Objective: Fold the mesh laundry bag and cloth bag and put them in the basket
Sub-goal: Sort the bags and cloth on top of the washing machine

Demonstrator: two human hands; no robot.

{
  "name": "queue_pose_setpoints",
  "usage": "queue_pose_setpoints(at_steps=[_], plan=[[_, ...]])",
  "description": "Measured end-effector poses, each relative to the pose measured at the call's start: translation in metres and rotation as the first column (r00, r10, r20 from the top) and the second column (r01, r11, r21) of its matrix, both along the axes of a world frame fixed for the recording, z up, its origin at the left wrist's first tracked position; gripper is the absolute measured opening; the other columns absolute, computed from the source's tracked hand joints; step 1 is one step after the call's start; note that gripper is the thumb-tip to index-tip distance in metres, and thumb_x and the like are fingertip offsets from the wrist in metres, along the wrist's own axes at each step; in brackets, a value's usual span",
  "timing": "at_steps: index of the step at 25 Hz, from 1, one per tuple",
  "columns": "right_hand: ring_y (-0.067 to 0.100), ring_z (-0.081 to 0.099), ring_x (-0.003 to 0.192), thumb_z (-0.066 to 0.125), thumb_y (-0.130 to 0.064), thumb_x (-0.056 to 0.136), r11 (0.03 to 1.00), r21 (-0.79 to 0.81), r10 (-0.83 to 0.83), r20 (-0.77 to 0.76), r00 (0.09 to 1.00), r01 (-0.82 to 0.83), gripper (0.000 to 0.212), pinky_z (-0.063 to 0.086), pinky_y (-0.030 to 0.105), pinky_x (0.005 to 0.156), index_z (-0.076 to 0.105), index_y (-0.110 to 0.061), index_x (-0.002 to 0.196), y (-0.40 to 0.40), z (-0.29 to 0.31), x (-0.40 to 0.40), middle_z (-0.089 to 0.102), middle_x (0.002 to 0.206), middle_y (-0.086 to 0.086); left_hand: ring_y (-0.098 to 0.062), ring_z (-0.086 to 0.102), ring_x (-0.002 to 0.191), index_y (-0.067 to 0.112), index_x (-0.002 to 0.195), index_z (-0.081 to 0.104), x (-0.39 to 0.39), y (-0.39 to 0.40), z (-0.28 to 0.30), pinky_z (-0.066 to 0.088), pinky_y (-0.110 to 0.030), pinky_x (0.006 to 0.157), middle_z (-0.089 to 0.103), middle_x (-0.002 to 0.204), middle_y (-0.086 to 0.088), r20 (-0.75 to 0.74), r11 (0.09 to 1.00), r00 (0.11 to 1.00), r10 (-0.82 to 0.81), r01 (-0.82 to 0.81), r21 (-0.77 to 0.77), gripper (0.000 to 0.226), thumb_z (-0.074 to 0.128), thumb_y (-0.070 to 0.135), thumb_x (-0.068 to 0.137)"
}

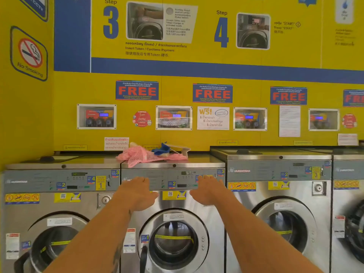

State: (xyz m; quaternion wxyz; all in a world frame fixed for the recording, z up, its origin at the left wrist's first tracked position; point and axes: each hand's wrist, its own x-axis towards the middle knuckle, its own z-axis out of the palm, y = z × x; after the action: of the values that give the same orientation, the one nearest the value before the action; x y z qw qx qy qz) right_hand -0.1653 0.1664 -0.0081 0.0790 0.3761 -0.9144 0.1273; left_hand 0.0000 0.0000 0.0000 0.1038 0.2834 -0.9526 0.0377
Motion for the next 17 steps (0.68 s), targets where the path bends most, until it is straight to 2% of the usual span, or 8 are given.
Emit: queue_pose_setpoints(at_steps=[6,11,14,17], plan=[[0.036,0.04,0.134,0.046,-0.047,0.087,1.0,0.008,0.025,-0.001,1.0,-0.025,0.065,0.032,0.051,0.111,0.04,-0.015,0.144,0.03,0.005,-0.053,0.045,0.145,0.014,-0.025,0.04,0.134,0.017,0.149,0.029,-0.048,0.031,0.007,0.035,-0.041,0.111,0.037,0.151,-0.004,0.014,1.0,1.0,0.02,-0.02,0.008,0.068,0.034,0.058,0.095],[0.036,0.042,0.132,0.044,-0.048,0.091,0.998,-0.02,0.061,0.003,0.998,-0.061,0.06,0.033,0.05,0.108,0.043,-0.013,0.14,0.056,0.013,-0.091,0.046,0.144,0.013,-0.026,0.029,0.144,0.013,0.152,0.022,-0.078,0.061,0.013,0.026,-0.041,0.117,0.026,0.159,-0.007,0.005,0.998,0.999,0.051,-0.051,0.04,0.07,0.031,0.056,0.098],[0.034,0.05,0.123,0.044,-0.046,0.088,0.996,-0.035,0.086,0.032,0.996,-0.085,0.057,0.04,0.046,0.101,0.048,-0.012,0.133,0.068,0.014,-0.115,0.053,0.135,0.011,-0.025,0.022,0.148,0.011,0.154,0.018,-0.095,0.074,0.009,0.021,-0.041,0.12,0.018,0.163,-0.007,0.024,0.997,0.998,0.061,-0.062,0.043,0.073,0.031,0.057,0.098],[0.029,0.058,0.101,0.04,-0.049,0.076,0.992,-0.065,0.109,0.075,0.991,-0.104,0.056,0.047,0.047,0.092,0.057,-0.014,0.116,0.07,0.01,-0.135,0.063,0.116,0.011,-0.026,0.022,0.148,0.013,0.154,0.019,-0.108,0.077,0.009,0.021,-0.042,0.12,0.018,0.164,-0.006,0.022,0.997,0.997,0.067,-0.068,0.044,0.072,0.032,0.057,0.098]])
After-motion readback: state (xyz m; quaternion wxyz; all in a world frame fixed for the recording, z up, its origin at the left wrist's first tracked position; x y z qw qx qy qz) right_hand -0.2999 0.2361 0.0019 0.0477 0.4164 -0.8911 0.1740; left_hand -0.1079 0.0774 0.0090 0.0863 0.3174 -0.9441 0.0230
